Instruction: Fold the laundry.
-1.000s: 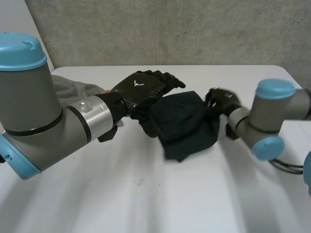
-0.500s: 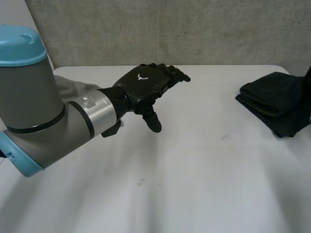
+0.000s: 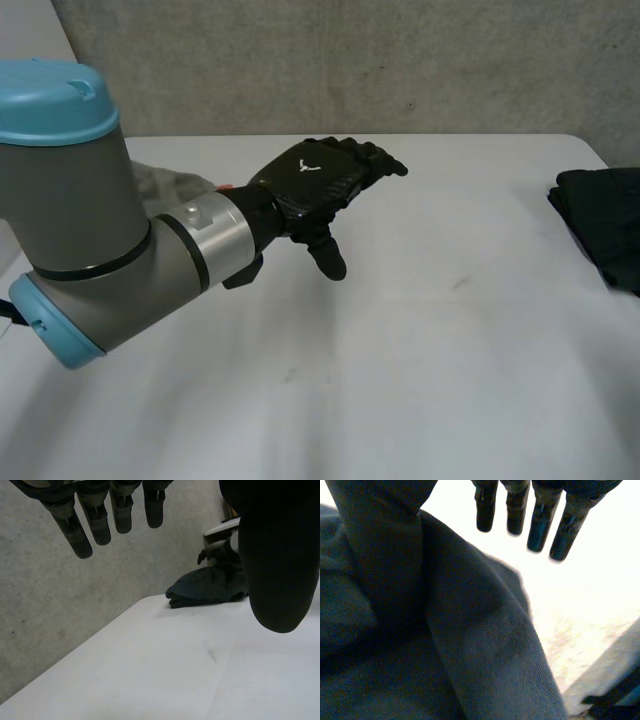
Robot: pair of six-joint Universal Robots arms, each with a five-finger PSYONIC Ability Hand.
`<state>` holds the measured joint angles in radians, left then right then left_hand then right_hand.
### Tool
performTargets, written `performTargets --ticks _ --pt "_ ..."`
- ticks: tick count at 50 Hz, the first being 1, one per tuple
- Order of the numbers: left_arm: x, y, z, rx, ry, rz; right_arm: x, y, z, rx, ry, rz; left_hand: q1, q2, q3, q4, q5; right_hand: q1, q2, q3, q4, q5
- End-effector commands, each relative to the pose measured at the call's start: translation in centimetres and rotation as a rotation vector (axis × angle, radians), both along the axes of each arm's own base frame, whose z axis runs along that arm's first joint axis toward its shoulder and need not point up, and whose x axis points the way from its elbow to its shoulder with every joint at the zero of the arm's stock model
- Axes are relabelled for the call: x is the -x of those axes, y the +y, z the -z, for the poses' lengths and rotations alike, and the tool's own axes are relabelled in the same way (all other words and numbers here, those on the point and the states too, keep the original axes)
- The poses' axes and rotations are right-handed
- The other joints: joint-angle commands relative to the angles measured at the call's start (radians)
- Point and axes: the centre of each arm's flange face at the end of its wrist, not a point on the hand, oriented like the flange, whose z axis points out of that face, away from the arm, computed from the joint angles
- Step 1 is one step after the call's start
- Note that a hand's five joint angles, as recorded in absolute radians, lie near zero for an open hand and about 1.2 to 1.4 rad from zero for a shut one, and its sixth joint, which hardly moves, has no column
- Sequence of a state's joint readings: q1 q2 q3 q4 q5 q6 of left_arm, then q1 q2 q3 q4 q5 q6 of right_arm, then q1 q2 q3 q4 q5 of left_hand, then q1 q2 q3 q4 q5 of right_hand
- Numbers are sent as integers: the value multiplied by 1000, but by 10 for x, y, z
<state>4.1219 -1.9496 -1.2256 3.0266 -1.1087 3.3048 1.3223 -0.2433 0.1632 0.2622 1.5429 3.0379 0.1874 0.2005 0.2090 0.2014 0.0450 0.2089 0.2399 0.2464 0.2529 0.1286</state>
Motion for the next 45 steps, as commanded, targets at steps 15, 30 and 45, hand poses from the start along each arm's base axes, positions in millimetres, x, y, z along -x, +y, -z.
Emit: performTargets --ticks 15,30,45 --pt "1 9 1 -8 -7 15 3 33 -83 -217 703 -52 3 -11 -19 -11 -29 -34 -65 -72 -78 -129" --pt "-23 -21 -34 113 58 -205 -111 58 -196 260 609 -154 -9 -22 -31 -23 -41 -34 -65 -72 -78 -129" --pt "-130 -142 -13 182 0 -558 -293 227 -116 76 362 -945 -9 -22 -31 -23 -41 -34 -65 -72 -78 -129"
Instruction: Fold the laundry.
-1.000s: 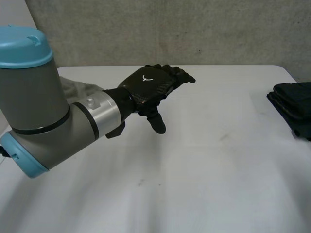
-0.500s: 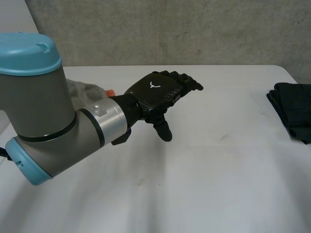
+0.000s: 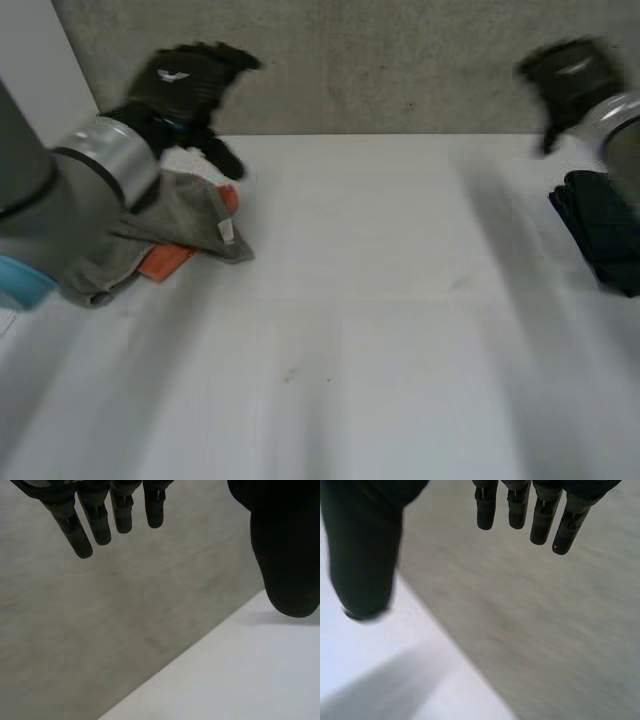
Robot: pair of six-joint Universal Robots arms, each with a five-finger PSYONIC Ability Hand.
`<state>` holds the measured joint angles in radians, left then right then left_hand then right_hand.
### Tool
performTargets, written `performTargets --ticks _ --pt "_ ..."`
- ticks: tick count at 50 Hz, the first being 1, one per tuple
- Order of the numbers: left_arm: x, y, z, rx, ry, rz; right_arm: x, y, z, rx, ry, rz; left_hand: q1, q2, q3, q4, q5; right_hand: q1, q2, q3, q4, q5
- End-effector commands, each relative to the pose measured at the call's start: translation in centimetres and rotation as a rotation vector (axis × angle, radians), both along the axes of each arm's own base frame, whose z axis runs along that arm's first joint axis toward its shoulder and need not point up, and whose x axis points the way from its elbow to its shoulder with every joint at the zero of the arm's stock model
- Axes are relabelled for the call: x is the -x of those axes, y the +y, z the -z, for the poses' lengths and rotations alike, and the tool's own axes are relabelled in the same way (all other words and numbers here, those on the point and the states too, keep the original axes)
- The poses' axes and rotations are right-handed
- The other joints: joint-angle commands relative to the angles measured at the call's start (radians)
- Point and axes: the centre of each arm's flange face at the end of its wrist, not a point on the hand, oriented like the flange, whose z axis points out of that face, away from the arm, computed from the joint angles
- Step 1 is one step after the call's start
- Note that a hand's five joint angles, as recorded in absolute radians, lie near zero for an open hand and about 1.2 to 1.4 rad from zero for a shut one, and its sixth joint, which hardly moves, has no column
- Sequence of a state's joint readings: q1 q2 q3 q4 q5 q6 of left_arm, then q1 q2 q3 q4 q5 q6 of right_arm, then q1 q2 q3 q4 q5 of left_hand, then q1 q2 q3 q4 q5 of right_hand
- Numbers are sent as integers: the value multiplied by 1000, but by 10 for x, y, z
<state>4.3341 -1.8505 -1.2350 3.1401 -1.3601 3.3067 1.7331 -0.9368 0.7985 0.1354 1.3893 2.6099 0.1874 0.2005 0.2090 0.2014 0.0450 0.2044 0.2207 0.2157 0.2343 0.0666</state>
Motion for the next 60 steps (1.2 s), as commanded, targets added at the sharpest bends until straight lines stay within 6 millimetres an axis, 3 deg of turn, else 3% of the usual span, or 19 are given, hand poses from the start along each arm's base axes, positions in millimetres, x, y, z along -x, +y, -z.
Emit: performTargets --ticks 1,5,9,13,20,24,29,32,35,36,39,40,43,45,50,52,55,59,60 --pt "-61 -69 39 -38 -87 -93 -84 118 61 -229 48 -350 -9 -22 -31 -23 -41 -30 -46 -41 -60 -67" --pt "-82 -99 82 -49 -225 -72 -95 150 84 -284 96 -404 -6 -19 -28 -20 -38 -30 -46 -41 -60 -67" --pt "-98 -120 116 -30 -372 -100 -92 166 102 -329 139 -409 -6 -19 -28 -20 -38 -30 -46 -41 -60 -67" --pt "-110 -135 148 -25 -482 -103 -85 174 115 -366 157 -398 -3 -16 -25 -17 -35 -30 -46 -41 -60 -67" --pt "-118 -157 182 8 -516 -117 -76 187 127 -387 162 -392 29 16 7 15 -3 -30 -46 -41 -60 -67" --pt "-120 -167 194 23 -516 -132 -72 194 127 -387 162 -390 269 256 248 255 237 -30 -46 -41 -60 -67" --pt "-117 -174 195 45 -526 -156 -69 199 125 -369 158 -389 1207 1193 1185 1193 1174 -30 -46 -41 -60 -67" --pt "-110 -173 186 68 -525 -199 -68 198 120 -343 150 -380 1209 1196 1187 1195 1177 -30 -46 -41 -60 -67" --pt "-90 -158 150 127 -491 -250 -65 194 116 -327 146 -357 1209 1196 1187 1195 1177 -30 -46 -41 -60 -67" --pt "-77 -145 124 170 -444 -245 -64 191 116 -325 145 -346 1209 1196 1187 1195 1177 -30 -46 -41 -60 -67" --pt "-60 -122 89 224 -348 -220 -56 181 112 -317 137 -309 1209 1196 1187 1195 1177 -30 -46 -41 -60 -67" --pt "-49 -104 68 253 -282 -197 -54 179 110 -310 134 -301 1209 1196 1187 1195 1177 -30 -46 -41 -60 -67" --pt "-31 -75 45 273 -202 -148 -51 174 105 -296 125 -283 1209 1196 1187 1195 1177 -30 -46 -41 -60 -67" --pt "-10 -42 28 278 -139 -73 -49 171 102 -287 116 -274 1209 1196 1187 1195 1177 -30 -46 -41 -60 -67" --pt "38 26 37 165 -44 126 -29 147 83 -236 80 -150 1209 1196 1187 1195 1177 -30 -46 -41 -60 -67" --pt "68 69 47 86 8 257 -21 139 78 -228 50 -87 1209 1196 1187 1195 1177 -30 -46 -41 -60 -67" --pt "86 99 61 -18 58 350 -16 129 70 -209 1 -37 1180 1167 1159 1166 1148 -30 -46 -41 -60 -67" --pt "95 102 87 -104 41 366 -14 127 67 -205 -12 -29 -13 -26 -34 -27 -45 -30 -46 -41 -60 -67" --pt "95 100 89 -109 34 359 -15 127 67 -204 -12 -32 -13 -26 -34 -27 -45 -30 -46 -41 -60 -67"
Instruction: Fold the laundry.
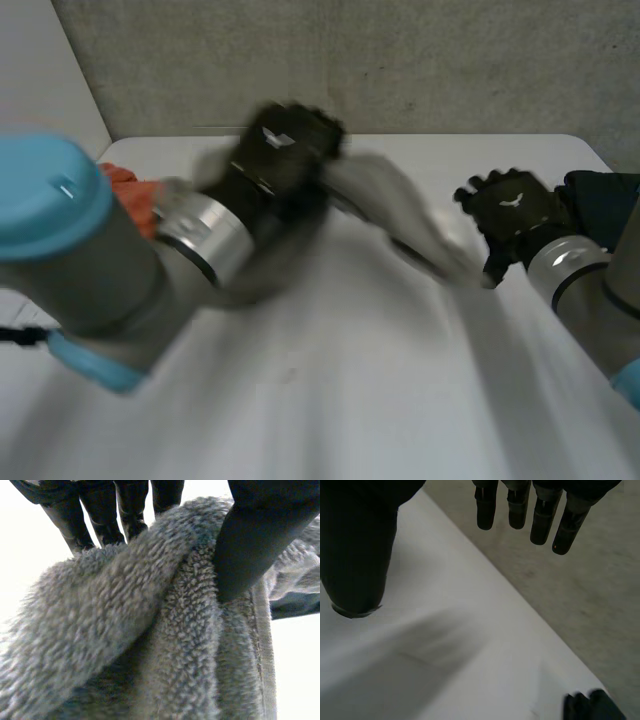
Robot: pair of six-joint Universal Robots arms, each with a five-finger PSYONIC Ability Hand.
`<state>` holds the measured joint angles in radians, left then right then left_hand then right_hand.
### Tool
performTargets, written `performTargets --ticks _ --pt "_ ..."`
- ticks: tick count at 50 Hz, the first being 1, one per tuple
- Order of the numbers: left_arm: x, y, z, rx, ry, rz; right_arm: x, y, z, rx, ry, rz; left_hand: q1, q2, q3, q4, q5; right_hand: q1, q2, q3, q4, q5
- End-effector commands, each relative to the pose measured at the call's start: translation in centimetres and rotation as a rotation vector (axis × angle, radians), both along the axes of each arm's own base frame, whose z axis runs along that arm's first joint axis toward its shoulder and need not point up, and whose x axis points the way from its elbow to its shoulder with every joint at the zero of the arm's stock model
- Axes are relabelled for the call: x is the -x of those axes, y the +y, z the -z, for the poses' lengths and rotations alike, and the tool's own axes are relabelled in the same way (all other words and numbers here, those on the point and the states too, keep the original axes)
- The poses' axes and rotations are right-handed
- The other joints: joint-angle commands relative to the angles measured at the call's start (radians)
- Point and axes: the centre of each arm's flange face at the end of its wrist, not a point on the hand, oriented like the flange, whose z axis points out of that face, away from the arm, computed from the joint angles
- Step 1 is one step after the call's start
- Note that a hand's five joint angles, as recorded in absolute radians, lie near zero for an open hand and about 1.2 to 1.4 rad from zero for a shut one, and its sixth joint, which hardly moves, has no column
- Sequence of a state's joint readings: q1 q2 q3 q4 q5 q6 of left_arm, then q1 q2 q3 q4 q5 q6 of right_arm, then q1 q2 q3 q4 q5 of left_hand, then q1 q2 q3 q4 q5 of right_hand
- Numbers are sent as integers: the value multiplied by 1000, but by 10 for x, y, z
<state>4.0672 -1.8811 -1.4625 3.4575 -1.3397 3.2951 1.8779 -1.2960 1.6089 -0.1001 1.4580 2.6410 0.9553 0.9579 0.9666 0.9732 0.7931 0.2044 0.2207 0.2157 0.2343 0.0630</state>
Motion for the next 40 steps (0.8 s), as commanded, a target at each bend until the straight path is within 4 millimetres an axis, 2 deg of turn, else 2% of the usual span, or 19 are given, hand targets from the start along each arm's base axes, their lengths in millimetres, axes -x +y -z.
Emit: performTargets --ticks 1,4,6,12,18,22,23,26,27,30,31,34,40 --pt "21 20 40 -154 -30 68 5 -8 -7 13 -36 43 -766 -768 -777 -783 -778 -30 -46 -41 -60 -63" --pt "19 17 37 -154 -36 47 5 -8 -6 8 -38 41 -780 -783 -791 -798 -792 -30 -46 -41 -60 -63" --pt "13 7 35 -150 -41 9 4 -7 -6 6 -38 35 -780 -783 -791 -798 -792 -30 -46 -41 -60 -63" --pt "-35 -51 21 -94 -50 -180 0 -4 -5 -1 -32 -13 -759 -762 -771 -777 -772 -30 -46 -41 -60 -63" --pt "-65 -86 21 -56 -97 -292 -7 17 -3 -49 22 -119 -759 -762 -771 -777 -772 -30 -46 -41 -60 -63" --pt "-86 -116 37 -46 -168 -365 -10 39 1 -129 62 -184 -754 -756 -765 -771 -766 -30 -46 -41 -60 -63" --pt "-99 -132 45 -39 -206 -407 -13 48 5 -160 74 -208 -742 -744 -753 -760 -754 -30 -46 -41 -60 -63" --pt "-115 -150 59 -43 -264 -452 -21 60 9 -169 86 -242 -742 -744 -753 -760 -754 -30 -46 -41 -60 -63" --pt "-120 -158 70 -54 -300 -462 -23 62 11 -169 89 -250 -742 -744 -753 -760 -754 -30 -46 -41 -60 -63" --pt "-125 -170 85 -67 -342 -462 -25 67 16 -181 93 -262 -739 -742 -750 -757 -751 -30 -46 -41 -60 -63" --pt "-127 -176 97 -84 -372 -451 -25 69 17 -182 94 -264 -721 -724 -733 -739 -734 -30 -46 -41 -60 -63" --pt "-130 -182 118 -126 -425 -424 -24 70 20 -189 99 -259 -718 -721 -730 -736 -731 -30 -46 -41 -60 -63" --pt "-149 -191 135 -175 -497 -443 -21 69 24 -189 100 -242 -680 -683 -691 -698 -692 -30 -46 -41 -60 -63"
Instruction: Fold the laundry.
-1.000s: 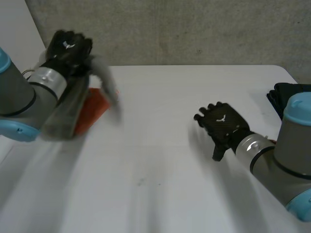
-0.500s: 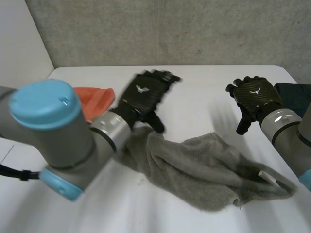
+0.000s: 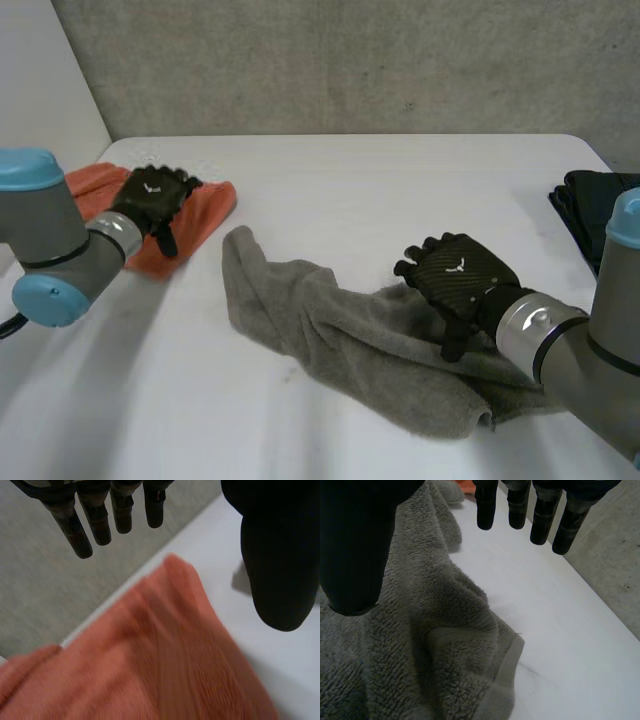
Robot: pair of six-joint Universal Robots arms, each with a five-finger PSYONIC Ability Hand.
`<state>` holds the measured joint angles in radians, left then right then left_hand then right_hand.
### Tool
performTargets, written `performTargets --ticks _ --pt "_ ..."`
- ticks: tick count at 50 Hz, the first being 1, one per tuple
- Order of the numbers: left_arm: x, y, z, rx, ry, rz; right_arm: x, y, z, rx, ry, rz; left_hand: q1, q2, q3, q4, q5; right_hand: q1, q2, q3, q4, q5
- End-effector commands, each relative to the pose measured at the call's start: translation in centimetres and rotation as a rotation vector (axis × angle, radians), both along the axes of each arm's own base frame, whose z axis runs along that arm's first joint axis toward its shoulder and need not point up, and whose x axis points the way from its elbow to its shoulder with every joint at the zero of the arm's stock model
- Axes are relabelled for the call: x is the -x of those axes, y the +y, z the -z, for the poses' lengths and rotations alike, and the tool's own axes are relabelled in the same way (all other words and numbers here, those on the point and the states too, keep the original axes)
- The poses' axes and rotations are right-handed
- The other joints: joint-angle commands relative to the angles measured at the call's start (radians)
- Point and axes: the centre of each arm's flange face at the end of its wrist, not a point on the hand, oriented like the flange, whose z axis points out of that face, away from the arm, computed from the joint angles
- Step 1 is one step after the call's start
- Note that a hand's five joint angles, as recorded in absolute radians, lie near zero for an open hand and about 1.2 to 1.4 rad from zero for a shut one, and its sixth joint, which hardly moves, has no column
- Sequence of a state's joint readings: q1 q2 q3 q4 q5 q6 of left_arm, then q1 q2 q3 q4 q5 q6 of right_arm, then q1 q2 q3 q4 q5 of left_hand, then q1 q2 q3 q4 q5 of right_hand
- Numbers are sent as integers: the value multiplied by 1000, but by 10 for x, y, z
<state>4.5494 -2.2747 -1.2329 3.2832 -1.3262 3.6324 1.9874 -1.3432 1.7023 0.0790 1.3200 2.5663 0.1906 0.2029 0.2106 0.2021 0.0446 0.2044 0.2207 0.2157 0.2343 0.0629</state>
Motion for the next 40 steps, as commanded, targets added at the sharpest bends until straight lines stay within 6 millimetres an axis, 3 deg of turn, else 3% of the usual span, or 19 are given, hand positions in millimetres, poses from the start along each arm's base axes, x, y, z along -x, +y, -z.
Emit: performTargets --ticks 1,20,24,25,27,35,39,40 --pt "-19 -11 29 -88 -81 -14 3 -2 5 3 2 23 88 75 67 76 59 -30 -46 -41 -60 -63" --pt "-21 -22 45 -67 -169 -4 4 0 12 5 3 22 351 339 331 340 323 -30 -46 -41 -60 -63" --pt "-22 -25 48 -66 -170 -10 4 0 12 4 4 22 718 705 698 706 689 -30 -46 -41 -60 -63" --pt "-22 -26 48 -63 -170 -12 4 0 12 2 4 23 931 919 911 919 902 -30 -46 -41 -60 -63" --pt "-24 -27 48 -59 -173 -24 4 0 12 2 4 23 1140 1128 1120 1129 1112 -30 -46 -41 -60 -63" --pt "-40 -48 29 86 -200 -219 4 0 13 0 4 23 1206 1193 1186 1194 1177 -30 -46 -41 -60 -63" --pt "-61 -67 11 197 -204 -353 5 0 13 0 4 26 1206 1193 1186 1194 1177 -30 -46 -41 -60 -63" --pt "-75 -75 0 235 -211 -420 4 0 13 1 5 24 1206 1193 1186 1194 1177 -30 -46 -41 -60 -63"
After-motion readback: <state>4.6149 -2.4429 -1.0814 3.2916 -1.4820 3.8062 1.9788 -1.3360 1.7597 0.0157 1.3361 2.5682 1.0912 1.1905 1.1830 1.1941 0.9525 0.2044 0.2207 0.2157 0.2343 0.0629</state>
